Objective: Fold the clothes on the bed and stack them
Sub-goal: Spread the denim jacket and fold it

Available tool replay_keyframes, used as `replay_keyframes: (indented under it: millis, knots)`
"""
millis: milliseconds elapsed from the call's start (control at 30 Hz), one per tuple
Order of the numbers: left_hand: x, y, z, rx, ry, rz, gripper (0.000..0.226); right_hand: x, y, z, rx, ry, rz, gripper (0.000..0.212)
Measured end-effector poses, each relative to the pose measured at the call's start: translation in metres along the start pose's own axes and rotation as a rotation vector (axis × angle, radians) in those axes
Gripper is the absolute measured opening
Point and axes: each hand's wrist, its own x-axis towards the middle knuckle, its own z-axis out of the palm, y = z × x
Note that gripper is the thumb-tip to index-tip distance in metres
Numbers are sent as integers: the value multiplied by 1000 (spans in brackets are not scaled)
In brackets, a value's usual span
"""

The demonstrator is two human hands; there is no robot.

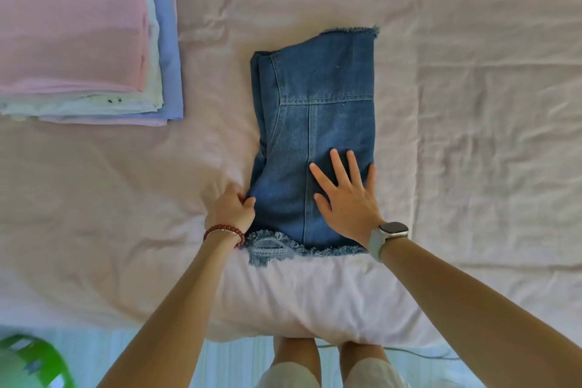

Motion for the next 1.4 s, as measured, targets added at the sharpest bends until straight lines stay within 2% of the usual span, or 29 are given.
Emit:
replay_keyframes:
  millis: [67, 133, 167, 267, 333, 433, 500, 567, 667, 733, 800, 867, 967, 1067, 1167, 1233, 1300, 1400]
  knots:
    - [4, 17, -4, -87, 89, 152, 17, 3, 0, -4, 54, 67, 7, 52]
    - [8, 37, -7, -196, 145, 258, 19, 10, 2, -6, 43, 54, -21, 54]
    - [10, 47, -8, -239, 162, 277, 11, 14, 4, -6, 30, 18, -35, 55]
    - [22, 76, -7, -304, 150, 160, 34, 22, 9, -3, 19, -69, -51, 56]
    - [29, 87, -5, -211, 189, 149, 40, 21, 12, -6, 37, -48, -69, 53]
    - [33, 86, -2, -143, 304, 232, 33, 24, 21, -21, 167, 173, -68, 40]
    - [36, 82, -4, -110, 370, 218, 31, 35, 32, -29, 196, 295, -43, 36]
    - [38, 82, -7, 22, 463, 242, 31, 54, 44, -36, 192, 274, -29, 37]
    - [41, 97, -1, 384, 615, 580, 46, 83, 64, -46, 206, 163, -50, 41]
    - [45, 110, 7, 515, 509, 752, 52, 97, 73, -50, 154, 169, -71, 43]
    - [54, 114, 13, 551, 319, 699, 62, 111, 80, -53, 92, 170, -43, 45]
    - [67, 106, 17, 568, 221, 603, 71, 128, 88, -57, 42, 118, 13, 49]
    - [78, 98, 23, 588, 216, 588, 78, 156, 100, -68, 29, 74, 75, 62]
    - [79, 100, 26, 594, 216, 579, 76, 186, 100, -84, -11, 212, 56, 77]
    - [80, 100, 29, 588, 218, 573, 76, 222, 91, -96, -4, 106, -26, 86]
    - [82, 99, 30, 583, 228, 585, 76, 241, 82, -98, -30, 13, -60, 87]
    - [83, 98, 31, 588, 237, 594, 76, 254, 76, -96, -54, -9, -49, 81]
    - [86, 96, 33, 594, 262, 599, 77, 262, 70, -97, 109, -116, 19, 64]
